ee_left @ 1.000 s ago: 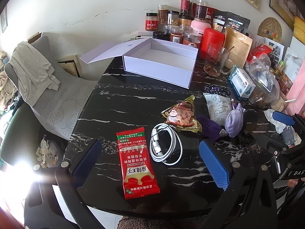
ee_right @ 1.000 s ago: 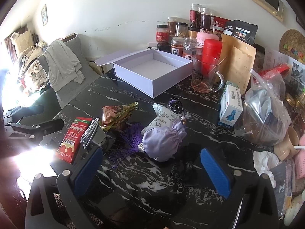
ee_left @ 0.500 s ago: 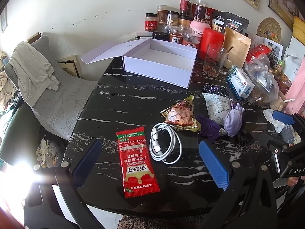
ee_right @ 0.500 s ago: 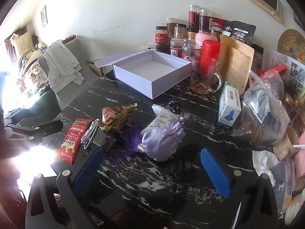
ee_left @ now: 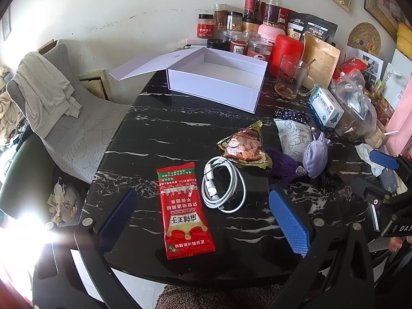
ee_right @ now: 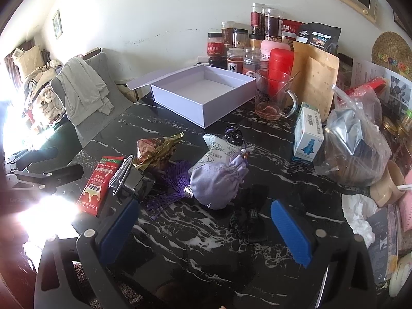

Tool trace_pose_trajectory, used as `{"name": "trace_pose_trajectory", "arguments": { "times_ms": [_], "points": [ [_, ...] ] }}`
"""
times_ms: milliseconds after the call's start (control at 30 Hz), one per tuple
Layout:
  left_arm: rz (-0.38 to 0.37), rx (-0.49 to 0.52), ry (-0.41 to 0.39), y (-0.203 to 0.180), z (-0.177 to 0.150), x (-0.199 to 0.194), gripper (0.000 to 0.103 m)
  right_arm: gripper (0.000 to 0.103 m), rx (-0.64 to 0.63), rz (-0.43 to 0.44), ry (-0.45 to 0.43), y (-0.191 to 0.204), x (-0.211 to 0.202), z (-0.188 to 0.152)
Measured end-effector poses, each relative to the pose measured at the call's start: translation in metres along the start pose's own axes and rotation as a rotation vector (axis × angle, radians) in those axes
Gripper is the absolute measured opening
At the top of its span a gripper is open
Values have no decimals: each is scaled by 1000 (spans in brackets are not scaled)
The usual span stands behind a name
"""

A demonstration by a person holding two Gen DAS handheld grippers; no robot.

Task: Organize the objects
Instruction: 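Move the left tool toward the red snack packet while the right tool approaches the black scrunchie, then close the left tool on the red packet while the right tool grasps the black scrunchie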

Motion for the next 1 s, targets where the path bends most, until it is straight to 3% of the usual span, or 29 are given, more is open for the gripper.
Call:
{"name": "trace_pose_trajectory", "arguments": {
  "times_ms": [567, 1000],
  "points": [
    [-62, -3, 24, -11, -11, 22, 102, 102, 41, 32, 39, -14, 23, -22],
    [-51, -4, 104, -10, -11, 66, 102, 102, 68, -16, 63, -35, 55, -27]
  ]
}}
Point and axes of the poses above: each gripper's, at about its wrist camera, not at the fingertips, and x roughly the way its jaws point, y to its left, z to its top, the point moved 1 cm from there along x, roughly the way its jaws point, and after that the axes turned 12 degrees about x, right-handed, at the moved point
